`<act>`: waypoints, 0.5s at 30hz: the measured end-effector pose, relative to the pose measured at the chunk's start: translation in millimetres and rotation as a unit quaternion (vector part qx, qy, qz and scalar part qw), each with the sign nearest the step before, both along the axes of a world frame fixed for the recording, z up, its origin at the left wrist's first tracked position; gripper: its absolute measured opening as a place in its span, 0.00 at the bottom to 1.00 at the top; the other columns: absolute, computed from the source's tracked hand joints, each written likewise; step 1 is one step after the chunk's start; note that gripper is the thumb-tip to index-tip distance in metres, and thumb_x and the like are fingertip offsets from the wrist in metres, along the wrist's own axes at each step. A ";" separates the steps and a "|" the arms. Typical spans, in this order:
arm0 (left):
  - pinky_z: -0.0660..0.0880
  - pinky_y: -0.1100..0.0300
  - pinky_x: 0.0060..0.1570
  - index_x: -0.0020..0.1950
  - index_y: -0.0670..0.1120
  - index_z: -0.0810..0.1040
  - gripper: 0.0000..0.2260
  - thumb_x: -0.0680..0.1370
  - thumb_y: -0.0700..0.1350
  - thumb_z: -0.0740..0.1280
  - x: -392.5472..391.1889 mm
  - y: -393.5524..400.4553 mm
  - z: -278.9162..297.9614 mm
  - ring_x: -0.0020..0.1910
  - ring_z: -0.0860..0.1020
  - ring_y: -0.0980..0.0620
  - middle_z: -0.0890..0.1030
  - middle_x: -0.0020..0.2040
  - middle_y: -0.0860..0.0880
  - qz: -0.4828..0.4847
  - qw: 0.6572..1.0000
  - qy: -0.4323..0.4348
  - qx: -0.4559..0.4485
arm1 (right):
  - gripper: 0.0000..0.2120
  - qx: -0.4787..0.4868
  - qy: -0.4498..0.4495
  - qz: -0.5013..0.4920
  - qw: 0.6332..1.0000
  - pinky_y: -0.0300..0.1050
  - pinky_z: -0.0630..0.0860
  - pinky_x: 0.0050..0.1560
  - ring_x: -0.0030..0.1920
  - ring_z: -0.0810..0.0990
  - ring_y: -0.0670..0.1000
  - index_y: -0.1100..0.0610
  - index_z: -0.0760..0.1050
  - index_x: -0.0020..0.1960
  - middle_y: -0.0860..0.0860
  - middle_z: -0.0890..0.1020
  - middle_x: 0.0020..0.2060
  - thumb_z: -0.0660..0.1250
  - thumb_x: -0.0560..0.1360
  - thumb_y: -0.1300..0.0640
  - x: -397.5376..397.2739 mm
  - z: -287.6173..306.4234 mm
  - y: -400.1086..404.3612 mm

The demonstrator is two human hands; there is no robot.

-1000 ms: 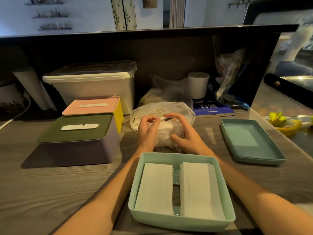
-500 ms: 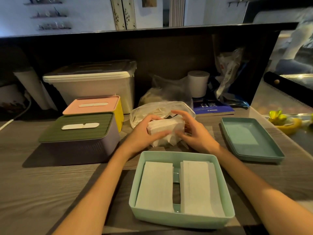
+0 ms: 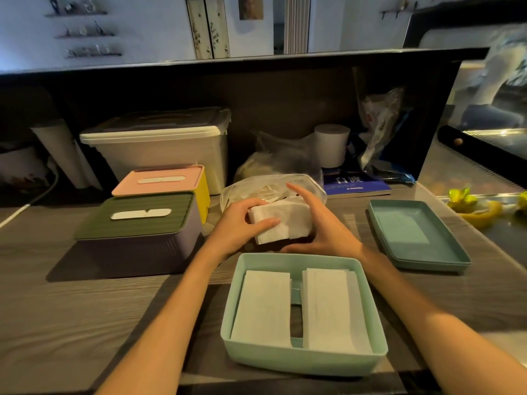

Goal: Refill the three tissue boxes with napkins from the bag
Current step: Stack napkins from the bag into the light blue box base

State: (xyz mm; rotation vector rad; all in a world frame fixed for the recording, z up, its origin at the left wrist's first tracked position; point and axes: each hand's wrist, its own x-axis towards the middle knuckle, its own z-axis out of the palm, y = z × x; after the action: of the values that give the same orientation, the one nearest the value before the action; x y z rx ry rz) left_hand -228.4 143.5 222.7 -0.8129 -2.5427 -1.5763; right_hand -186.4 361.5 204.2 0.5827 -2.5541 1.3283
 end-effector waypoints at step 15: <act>0.81 0.62 0.50 0.59 0.52 0.82 0.13 0.76 0.46 0.75 11.8 2.8 14.1 0.52 0.83 0.58 0.85 0.52 0.54 0.012 0.998 -0.065 0.019 | 0.26 -0.100 -0.047 -0.017 0.994 0.26 0.74 0.52 0.61 0.70 0.29 0.38 0.69 0.74 0.29 0.69 0.66 0.72 0.78 0.48 2.8 10.7 9.2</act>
State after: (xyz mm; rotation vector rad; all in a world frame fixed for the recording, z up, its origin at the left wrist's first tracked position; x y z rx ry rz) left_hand -216.6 146.2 236.8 -0.6948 -2.5885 -1.7197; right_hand -183.6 370.7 214.9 0.4466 -2.4484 1.6112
